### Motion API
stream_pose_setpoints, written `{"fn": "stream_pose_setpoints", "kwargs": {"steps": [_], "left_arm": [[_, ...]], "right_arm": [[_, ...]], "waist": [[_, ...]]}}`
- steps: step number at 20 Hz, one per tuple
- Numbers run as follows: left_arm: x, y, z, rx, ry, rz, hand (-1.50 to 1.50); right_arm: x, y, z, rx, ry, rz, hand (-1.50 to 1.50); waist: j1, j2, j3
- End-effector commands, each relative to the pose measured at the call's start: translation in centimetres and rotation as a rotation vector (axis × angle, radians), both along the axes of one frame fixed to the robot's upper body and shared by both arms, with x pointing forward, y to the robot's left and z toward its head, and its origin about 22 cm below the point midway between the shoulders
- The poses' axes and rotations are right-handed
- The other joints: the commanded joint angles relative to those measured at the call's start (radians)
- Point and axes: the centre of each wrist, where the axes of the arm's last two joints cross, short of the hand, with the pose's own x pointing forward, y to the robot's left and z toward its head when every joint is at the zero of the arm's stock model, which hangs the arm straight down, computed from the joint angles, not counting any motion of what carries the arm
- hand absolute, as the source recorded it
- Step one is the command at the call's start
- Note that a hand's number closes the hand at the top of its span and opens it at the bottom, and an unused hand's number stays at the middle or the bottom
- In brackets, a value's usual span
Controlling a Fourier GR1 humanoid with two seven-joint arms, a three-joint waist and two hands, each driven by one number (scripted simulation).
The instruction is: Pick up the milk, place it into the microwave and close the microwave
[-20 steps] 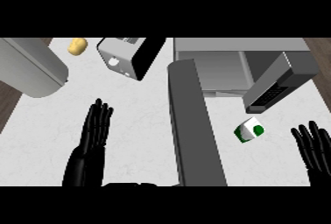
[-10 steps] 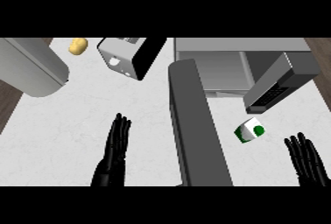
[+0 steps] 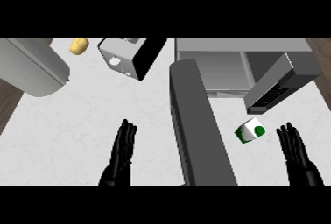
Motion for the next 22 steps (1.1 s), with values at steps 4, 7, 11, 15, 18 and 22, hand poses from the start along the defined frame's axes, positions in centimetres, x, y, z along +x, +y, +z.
{"fn": "stream_pose_setpoints", "kwargs": {"steps": [4, 7, 11, 15, 18, 22], "left_arm": [[-2.5, -0.1, -0.9, -0.009, 0.038, -0.023, -1.50], [-2.4, 1.8, -1.2, -0.016, 0.013, -0.011, -1.50], [-2.0, 4.0, -1.5, -0.041, 0.032, -0.008, -1.50], [-2.7, 4.6, -1.2, -0.027, 0.041, -0.015, -1.50], [-2.5, 6.9, -1.4, -0.029, 0.034, -0.007, -1.50], [-2.1, 8.6, -1.4, -0.022, 0.018, -0.004, -1.50]], "right_arm": [[2.4, -0.6, -2.3, 0.002, 0.032, -0.005, -1.50], [3.2, -0.7, -3.9, -0.035, 0.004, -0.068, -1.50], [3.7, -1.6, -5.4, -0.071, 0.019, -0.087, -1.50], [6.0, -2.6, -6.5, -0.114, 0.026, -0.112, -1.50], [6.7, 0.0, -9.1, -0.121, 0.011, -0.119, -1.50], [8.6, -2.4, -7.9, -0.112, 0.005, -0.148, 1.50]], "waist": [[0.001, 0.000, 0.000], [0.003, 0.000, 0.000], [0.003, 0.000, 0.000], [0.006, 0.001, 0.000], [0.013, 0.003, 0.001], [0.009, 0.002, 0.000]]}}
